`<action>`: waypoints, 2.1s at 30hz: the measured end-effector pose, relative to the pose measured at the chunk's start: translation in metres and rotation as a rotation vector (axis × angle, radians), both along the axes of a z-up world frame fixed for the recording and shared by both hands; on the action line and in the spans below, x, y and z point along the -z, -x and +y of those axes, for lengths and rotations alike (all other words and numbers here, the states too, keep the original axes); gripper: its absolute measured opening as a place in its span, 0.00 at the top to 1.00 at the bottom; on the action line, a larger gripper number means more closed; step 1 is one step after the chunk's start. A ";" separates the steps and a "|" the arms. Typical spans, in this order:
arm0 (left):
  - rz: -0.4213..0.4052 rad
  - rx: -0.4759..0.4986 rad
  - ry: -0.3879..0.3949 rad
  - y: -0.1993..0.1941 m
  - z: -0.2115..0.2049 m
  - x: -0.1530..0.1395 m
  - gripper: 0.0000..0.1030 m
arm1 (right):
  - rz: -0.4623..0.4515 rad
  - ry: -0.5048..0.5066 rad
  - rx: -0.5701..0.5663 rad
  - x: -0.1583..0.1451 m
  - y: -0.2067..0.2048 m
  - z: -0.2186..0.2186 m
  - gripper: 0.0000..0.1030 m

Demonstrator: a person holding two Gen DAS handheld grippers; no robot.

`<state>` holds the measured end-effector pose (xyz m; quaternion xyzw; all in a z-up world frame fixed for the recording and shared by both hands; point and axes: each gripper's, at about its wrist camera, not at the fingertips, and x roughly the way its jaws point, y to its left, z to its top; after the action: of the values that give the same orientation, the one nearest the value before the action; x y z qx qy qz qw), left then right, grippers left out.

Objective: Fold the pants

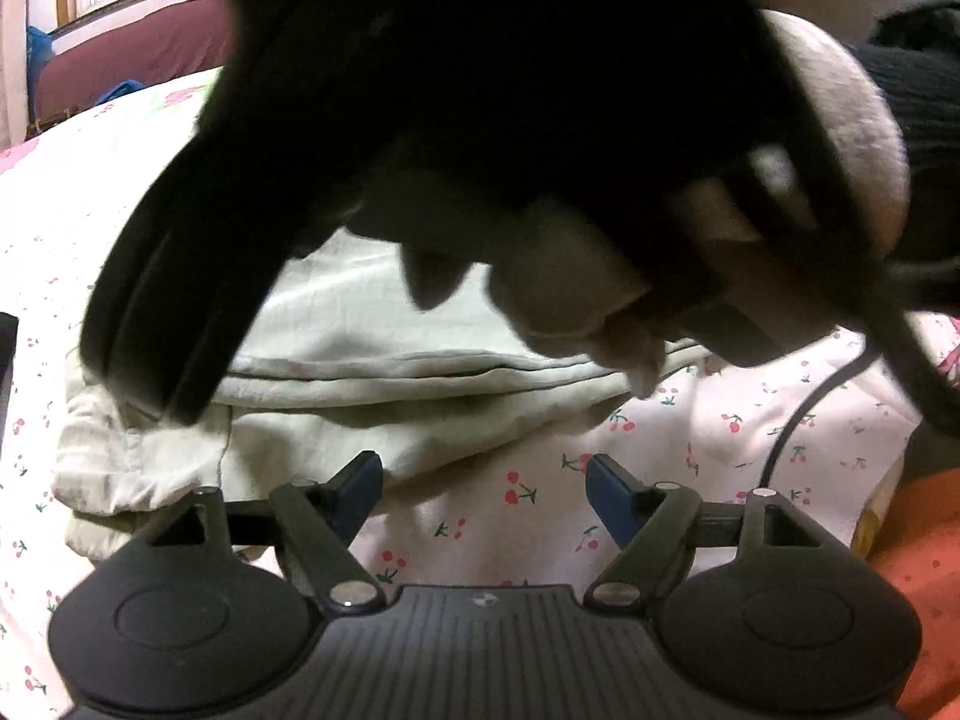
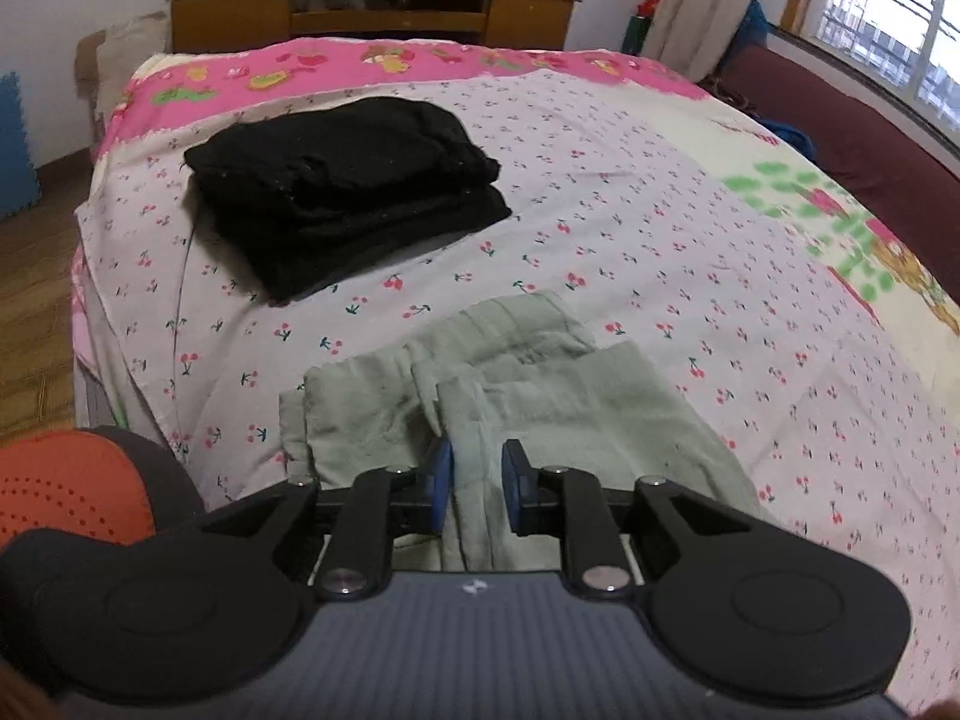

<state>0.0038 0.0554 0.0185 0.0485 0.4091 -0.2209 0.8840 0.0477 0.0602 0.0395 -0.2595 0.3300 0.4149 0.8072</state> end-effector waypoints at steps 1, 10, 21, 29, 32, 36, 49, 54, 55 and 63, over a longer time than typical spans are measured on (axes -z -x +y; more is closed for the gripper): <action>0.001 -0.003 0.000 0.001 -0.002 0.000 0.15 | 0.011 -0.013 0.008 -0.002 0.000 -0.004 0.78; -0.020 -0.059 0.030 0.019 0.012 -0.001 0.14 | 0.045 -0.047 0.006 -0.002 -0.004 -0.004 0.59; -0.034 0.004 0.008 0.024 0.002 0.002 0.13 | 0.016 0.117 0.011 0.027 -0.014 0.048 0.90; -0.040 0.018 0.006 0.024 -0.002 0.005 0.09 | 0.033 0.084 -0.087 0.018 0.007 0.055 0.88; -0.021 0.011 -0.019 0.019 -0.008 0.009 0.09 | 0.056 0.071 -0.100 0.025 0.007 0.054 0.82; -0.045 0.016 -0.029 0.021 -0.012 0.007 0.09 | 0.050 -0.058 -0.016 -0.002 -0.004 0.021 0.70; -0.219 -0.054 0.019 -0.039 -0.010 -0.011 0.08 | 0.207 -0.235 0.484 0.013 -0.076 -0.182 0.57; 0.000 -0.179 -0.151 -0.075 0.013 0.043 0.08 | 0.251 -0.281 0.747 0.042 -0.096 -0.235 0.68; 0.013 -0.195 -0.137 -0.075 0.018 0.050 0.08 | 0.260 -0.325 0.792 0.040 -0.096 -0.247 0.67; -0.063 -0.244 -0.119 -0.048 0.017 0.014 0.07 | 0.224 -0.433 0.904 0.017 -0.035 -0.298 0.52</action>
<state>0.0520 0.0728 0.0049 0.0578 0.3963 -0.0853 0.9123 0.0823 -0.2378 0.0223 0.1284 0.4002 0.1087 0.9009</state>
